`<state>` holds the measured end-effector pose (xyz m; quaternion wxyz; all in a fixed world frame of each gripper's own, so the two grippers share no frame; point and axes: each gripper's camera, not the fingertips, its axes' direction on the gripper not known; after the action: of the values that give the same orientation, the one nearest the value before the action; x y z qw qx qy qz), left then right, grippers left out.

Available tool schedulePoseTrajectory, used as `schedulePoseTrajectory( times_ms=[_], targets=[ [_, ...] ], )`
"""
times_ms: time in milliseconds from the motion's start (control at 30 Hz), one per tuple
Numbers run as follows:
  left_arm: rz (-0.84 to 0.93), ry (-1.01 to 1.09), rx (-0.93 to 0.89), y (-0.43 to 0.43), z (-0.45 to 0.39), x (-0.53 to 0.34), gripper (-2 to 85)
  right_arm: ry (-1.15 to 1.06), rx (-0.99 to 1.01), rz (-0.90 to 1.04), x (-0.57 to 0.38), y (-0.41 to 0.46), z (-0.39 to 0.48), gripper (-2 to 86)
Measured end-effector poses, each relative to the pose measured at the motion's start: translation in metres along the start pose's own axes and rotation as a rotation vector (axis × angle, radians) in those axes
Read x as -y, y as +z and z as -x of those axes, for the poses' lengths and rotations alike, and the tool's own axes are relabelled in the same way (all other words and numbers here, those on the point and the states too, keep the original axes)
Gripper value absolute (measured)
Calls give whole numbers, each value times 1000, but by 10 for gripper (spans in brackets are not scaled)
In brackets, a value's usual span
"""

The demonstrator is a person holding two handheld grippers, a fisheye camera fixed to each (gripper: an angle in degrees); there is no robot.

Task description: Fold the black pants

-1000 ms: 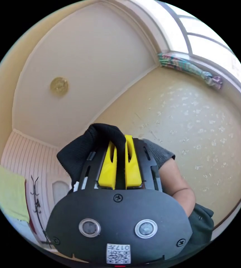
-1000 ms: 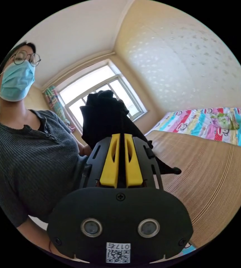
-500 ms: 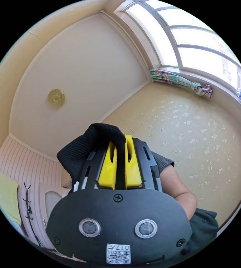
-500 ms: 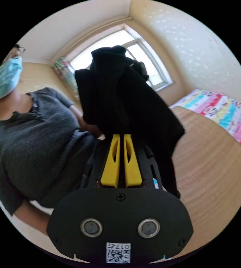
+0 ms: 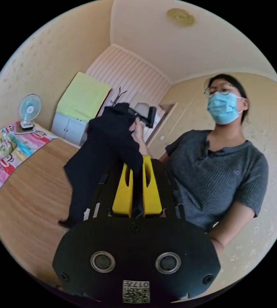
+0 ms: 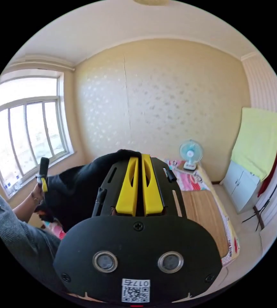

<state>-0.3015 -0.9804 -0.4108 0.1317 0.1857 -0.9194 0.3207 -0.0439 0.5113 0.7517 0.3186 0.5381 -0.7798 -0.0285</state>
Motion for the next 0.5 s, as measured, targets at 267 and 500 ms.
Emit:
schedulePoseTrajectory(
  times_ms=[267, 500],
  targets=[
    [35, 89, 306, 49, -28, 34, 50, -136, -200, -524, 33, -128, 93, 29],
    [-136, 123, 405, 57, -46, 49, 134, -128, -296, -764, 47, -204, 115, 29]
  ],
)
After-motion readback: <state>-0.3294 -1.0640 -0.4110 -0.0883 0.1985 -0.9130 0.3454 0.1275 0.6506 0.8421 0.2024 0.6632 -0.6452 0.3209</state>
